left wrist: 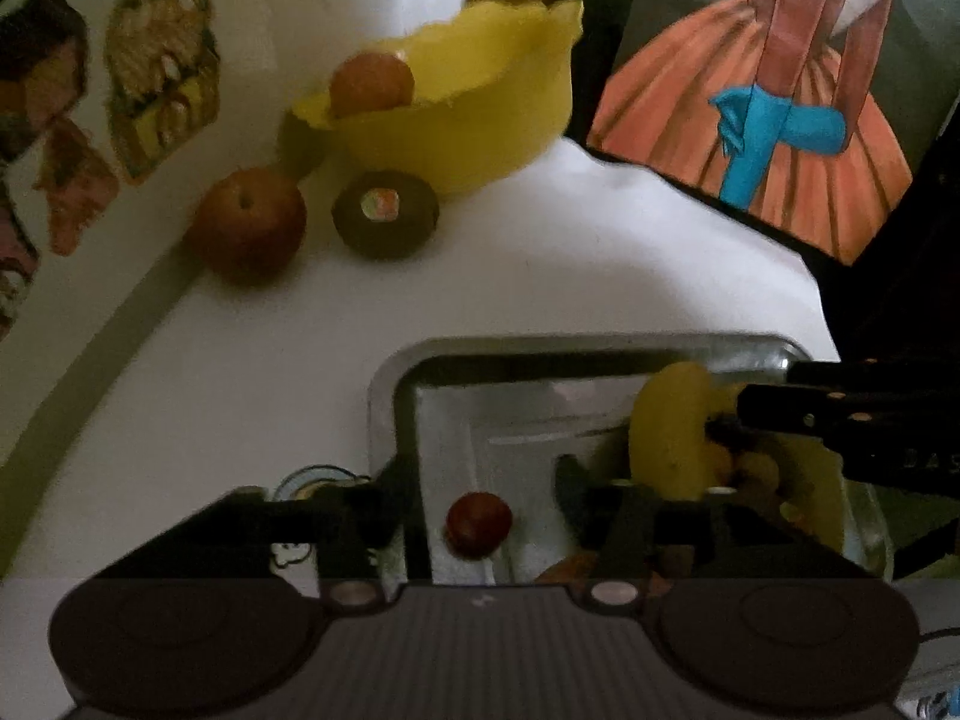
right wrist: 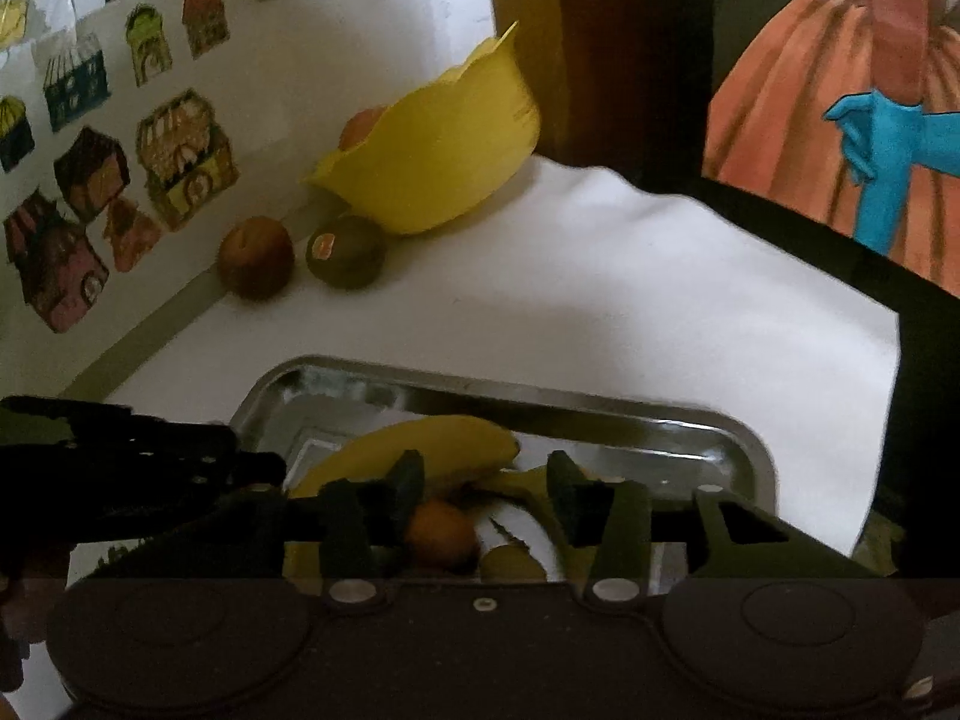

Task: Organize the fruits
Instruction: 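Open both tools releasing the tomatoes and withdraw from the tray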

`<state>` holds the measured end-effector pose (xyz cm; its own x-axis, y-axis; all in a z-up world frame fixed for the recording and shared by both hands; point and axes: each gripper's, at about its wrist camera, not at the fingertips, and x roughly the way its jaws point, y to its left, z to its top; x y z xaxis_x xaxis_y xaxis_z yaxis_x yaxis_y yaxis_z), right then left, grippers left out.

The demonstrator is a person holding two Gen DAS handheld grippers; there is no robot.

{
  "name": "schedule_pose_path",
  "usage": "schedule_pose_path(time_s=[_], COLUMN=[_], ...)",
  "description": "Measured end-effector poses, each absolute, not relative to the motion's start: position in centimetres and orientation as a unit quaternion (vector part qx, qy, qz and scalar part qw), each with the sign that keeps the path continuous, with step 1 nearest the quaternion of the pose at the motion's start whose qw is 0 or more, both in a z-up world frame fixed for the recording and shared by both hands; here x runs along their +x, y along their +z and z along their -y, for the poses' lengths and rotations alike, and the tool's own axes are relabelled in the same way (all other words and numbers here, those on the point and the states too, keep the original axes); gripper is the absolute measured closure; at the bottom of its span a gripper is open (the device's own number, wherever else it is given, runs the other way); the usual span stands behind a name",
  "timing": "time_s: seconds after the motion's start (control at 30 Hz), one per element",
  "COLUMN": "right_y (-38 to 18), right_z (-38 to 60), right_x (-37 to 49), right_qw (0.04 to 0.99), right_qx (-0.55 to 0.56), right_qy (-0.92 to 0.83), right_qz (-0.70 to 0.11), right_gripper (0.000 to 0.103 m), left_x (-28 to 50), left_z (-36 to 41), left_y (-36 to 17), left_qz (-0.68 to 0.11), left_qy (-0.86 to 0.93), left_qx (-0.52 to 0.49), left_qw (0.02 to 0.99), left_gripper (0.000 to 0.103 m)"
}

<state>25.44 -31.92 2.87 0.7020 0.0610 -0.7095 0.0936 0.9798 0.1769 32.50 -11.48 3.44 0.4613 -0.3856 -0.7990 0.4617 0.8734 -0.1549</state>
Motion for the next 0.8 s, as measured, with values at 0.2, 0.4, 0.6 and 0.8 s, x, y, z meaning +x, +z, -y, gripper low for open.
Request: schedule_pose_path(time_s=[0.2, 0.4, 0.6, 0.8], right_y=[5.5, 8.8, 10.7, 11.8], right_z=[31.4, 29.0, 26.1, 23.0], right_x=[21.4, 16.0, 11.2, 9.1], right_qw=[0.93, 0.928, 0.886, 0.829], right_qx=[0.109, 0.098, 0.165, 0.196], right_qy=[-0.049, -0.124, -0.22, -0.28], right_qz=[-0.347, -0.338, -0.373, -0.443], right_gripper=[0.037, 0.015, 0.003, 0.001], left_x=[30.8, 29.2, 27.9, 26.8], left_z=[9.0, 5.7, 2.8, 0.7], left_y=[6.0, 9.5, 12.4, 14.6], left_qz=[-0.426, -0.429, -0.462, -0.513], left_qy=[-0.253, -0.258, -0.245, -0.231], left_qx=[0.038, 0.053, 0.064, 0.071], left_qw=[0.868, 0.864, 0.85, 0.824], left_gripper=[0.019, 0.007, 0.001, 0.001])
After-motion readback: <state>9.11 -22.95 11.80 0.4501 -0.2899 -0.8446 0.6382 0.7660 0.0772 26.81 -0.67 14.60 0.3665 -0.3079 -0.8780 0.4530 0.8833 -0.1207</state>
